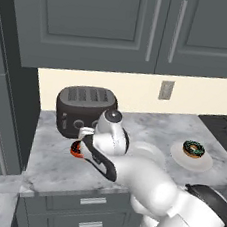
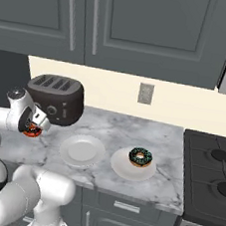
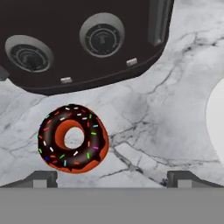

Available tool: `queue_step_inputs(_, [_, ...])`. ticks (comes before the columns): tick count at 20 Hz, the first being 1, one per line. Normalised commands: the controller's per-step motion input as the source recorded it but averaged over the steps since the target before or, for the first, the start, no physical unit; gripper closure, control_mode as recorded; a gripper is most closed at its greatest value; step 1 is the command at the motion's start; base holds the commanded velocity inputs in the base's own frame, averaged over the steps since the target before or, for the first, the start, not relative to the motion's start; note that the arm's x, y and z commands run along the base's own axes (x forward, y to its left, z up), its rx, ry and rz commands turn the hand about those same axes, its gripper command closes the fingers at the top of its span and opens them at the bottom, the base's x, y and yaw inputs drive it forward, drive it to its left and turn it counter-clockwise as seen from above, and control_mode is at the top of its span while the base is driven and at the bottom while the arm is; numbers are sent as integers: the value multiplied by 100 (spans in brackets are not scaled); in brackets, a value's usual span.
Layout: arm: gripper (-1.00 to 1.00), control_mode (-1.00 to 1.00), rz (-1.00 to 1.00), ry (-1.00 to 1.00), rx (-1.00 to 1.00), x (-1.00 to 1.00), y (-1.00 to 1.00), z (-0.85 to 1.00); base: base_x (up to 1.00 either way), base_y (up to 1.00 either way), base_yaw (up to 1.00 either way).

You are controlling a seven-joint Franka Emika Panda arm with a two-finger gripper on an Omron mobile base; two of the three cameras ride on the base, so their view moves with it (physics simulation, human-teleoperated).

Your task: Place the pastries on the plates.

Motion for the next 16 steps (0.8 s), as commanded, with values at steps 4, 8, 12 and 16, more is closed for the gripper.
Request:
queue_step_inputs(4, [-100, -100, 5, 4, 0, 3, 0, -5, 0, 0, 0])
queue_step_inputs(8, [-100, -100, 4, 5, 0, 0, 16, -24, 0, 0, 0])
queue_step_inputs(12, [-100, -100, 5, 7, -4, 1, 16, -48, 0, 0, 0])
queue_step_inputs(16, [-100, -100, 4, 2, -6, 13, 0, -32, 0, 0, 0])
